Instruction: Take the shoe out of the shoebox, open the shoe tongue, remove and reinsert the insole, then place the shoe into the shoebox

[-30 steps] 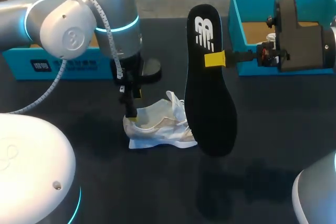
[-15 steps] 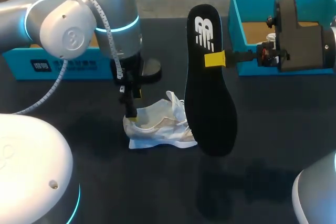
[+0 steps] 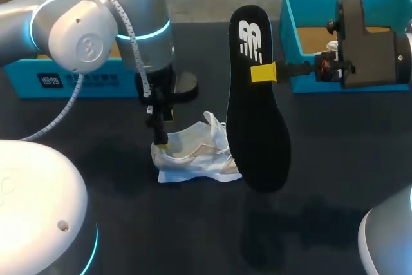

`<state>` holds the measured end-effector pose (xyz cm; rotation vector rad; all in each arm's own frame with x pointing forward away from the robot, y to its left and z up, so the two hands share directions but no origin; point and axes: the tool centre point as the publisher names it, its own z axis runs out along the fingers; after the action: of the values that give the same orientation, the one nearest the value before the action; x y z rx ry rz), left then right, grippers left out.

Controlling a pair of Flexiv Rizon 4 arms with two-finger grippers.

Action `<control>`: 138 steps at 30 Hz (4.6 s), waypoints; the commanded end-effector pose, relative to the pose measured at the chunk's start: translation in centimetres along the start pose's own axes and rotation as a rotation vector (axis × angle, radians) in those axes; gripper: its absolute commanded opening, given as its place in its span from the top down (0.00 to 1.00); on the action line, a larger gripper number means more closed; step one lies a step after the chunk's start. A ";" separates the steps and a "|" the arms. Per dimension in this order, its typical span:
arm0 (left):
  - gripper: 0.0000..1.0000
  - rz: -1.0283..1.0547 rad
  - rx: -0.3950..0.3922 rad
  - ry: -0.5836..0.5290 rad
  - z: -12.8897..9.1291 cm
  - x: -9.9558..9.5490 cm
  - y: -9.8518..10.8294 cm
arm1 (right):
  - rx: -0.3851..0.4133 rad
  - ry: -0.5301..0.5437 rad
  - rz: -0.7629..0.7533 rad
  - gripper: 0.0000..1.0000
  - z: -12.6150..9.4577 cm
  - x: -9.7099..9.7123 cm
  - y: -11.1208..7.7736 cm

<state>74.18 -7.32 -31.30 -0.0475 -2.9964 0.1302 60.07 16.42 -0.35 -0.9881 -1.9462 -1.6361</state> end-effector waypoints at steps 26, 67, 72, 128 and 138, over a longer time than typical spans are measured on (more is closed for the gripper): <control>0.00 -0.002 0.060 -0.069 -0.1 -3.9 -4.8 | -0.013 -0.012 0.001 1.00 0.4 0.9 -0.4; 1.00 -0.024 0.072 -0.038 6.8 -6.1 -7.8 | -0.013 -0.012 0.001 1.00 0.4 0.9 -0.4; 1.00 -0.002 0.077 -0.021 6.8 -5.9 -7.7 | -0.013 -0.012 0.001 1.00 0.4 0.9 -0.4; 0.00 0.240 -0.012 0.095 5.7 -5.1 -7.7 | -0.013 -0.012 0.001 1.00 0.4 0.9 -0.4; 0.00 0.220 -0.086 0.024 6.5 -4.8 -7.6 | -0.013 -0.012 0.001 1.00 0.4 0.9 -0.4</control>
<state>78.17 -15.57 -37.70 -0.3873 -2.9564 0.0294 60.04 16.44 -0.37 -0.9882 -1.9453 -1.6372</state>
